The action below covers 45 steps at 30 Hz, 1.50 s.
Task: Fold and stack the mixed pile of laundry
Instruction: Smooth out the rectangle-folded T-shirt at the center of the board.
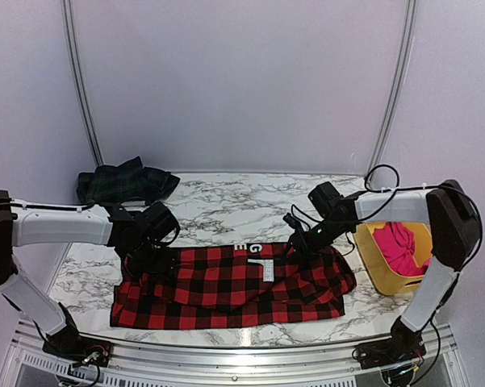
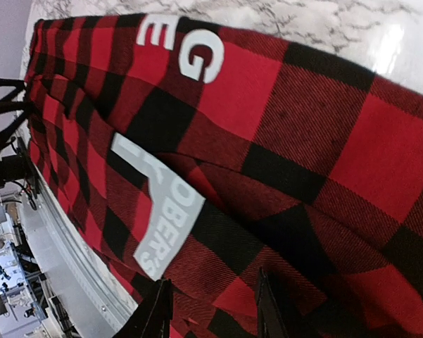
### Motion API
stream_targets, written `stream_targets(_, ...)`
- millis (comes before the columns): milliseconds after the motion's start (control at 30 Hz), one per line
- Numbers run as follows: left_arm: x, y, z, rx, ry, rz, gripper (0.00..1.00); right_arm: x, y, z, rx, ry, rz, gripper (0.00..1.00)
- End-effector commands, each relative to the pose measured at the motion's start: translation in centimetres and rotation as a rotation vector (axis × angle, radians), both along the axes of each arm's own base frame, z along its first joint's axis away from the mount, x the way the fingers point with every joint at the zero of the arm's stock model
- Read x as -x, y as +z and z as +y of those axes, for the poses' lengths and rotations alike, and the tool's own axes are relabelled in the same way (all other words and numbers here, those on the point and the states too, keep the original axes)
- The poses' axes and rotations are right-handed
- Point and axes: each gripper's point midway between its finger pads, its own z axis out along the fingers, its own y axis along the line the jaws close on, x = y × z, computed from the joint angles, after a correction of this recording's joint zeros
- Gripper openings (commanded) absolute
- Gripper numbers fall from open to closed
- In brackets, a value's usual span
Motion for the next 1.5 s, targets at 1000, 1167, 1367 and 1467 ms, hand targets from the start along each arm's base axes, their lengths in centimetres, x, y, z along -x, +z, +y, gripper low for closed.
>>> stream_targets(1000, -2.1, 0.6, 5.4, 0.104, 0.123, 0.002, 0.0, -1.9, 4.0, -4.7, 0.035, -0.037, -0.106, 0.41)
stream_targets(1167, -2.1, 0.6, 6.6, 0.082, 0.147, -0.013, 0.0, -1.6, 3.7, -4.8, 0.031, -0.044, -0.094, 0.41)
stream_targets(1367, -3.3, 1.9, 4.9, 0.129, 0.092, -0.015, 0.52, -1.6, 3.8, -4.5, 0.015, -0.055, -0.075, 0.41)
stream_targets(1467, -4.3, 4.8, 3.6, 0.175, 0.038, -0.087, 0.64, -1.4, 4.2, -4.8, 0.03, -0.071, -0.073, 0.41)
